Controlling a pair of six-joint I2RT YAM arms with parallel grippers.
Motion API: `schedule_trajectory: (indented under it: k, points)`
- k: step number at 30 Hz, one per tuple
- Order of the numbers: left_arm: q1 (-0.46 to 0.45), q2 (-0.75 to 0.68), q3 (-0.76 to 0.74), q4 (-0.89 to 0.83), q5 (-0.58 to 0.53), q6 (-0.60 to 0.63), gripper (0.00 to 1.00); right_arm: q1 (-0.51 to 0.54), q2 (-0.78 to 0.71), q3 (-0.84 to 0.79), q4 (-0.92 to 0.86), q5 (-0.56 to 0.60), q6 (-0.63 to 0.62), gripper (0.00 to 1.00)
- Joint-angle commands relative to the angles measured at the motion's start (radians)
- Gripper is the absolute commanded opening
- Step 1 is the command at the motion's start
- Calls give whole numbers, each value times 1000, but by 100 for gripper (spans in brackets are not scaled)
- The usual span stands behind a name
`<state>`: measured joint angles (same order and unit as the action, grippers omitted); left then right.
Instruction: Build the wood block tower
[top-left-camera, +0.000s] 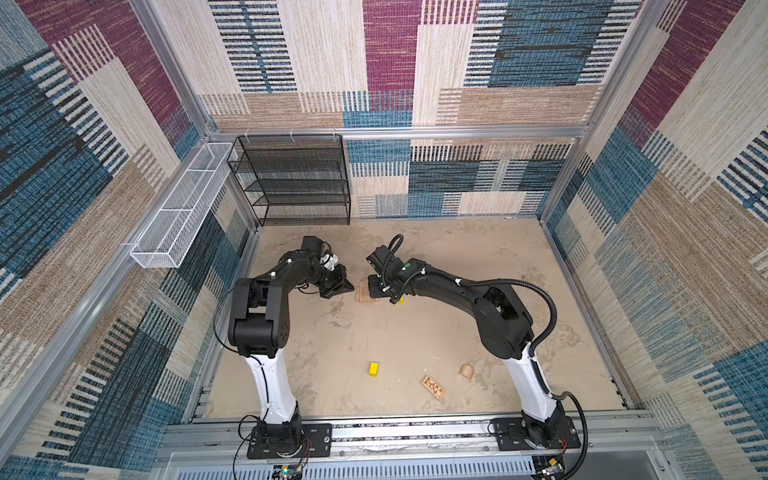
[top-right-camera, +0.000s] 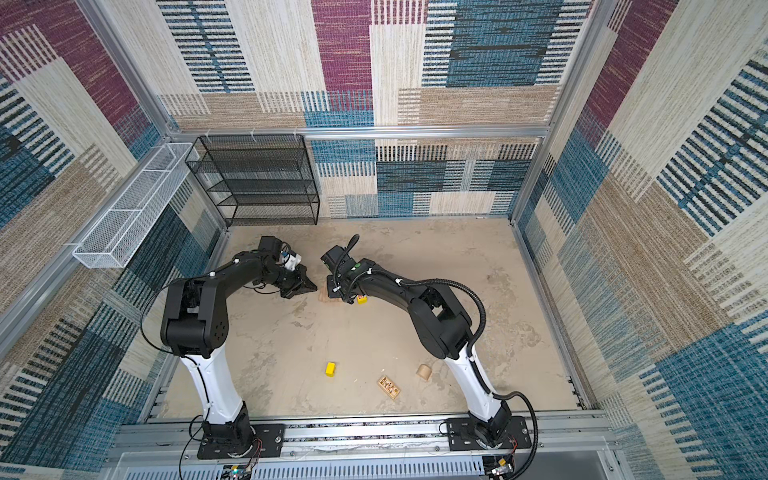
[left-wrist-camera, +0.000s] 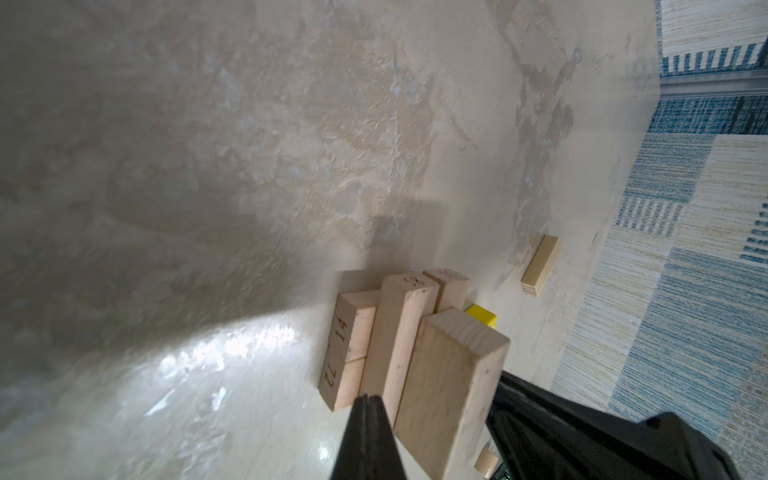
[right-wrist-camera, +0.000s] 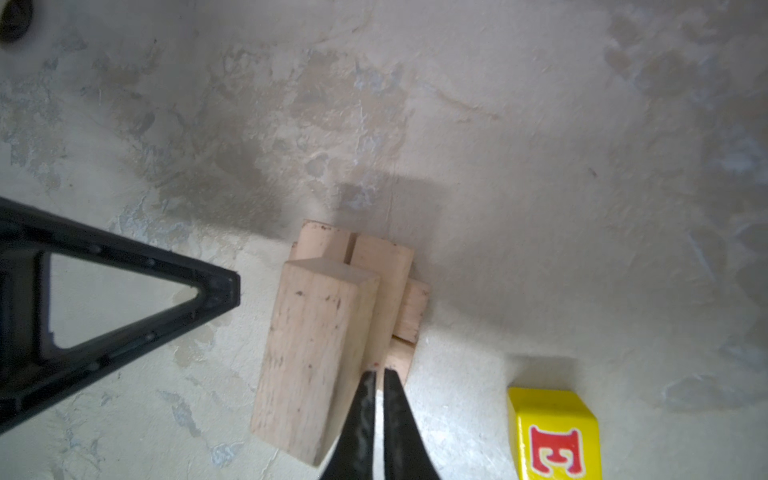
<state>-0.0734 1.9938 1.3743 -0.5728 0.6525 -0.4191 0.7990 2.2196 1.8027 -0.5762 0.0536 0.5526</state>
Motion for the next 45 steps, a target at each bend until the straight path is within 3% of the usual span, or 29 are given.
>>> schedule_trajectory:
  k: [1, 45]
  points:
    - [0, 10, 9, 5, 38, -5, 0, 2, 5, 17, 4, -15, 12, 10]
    - [-26, -3, 35, 8, 93, 11, 0, 2, 0, 30, -19, -62, 14, 10]
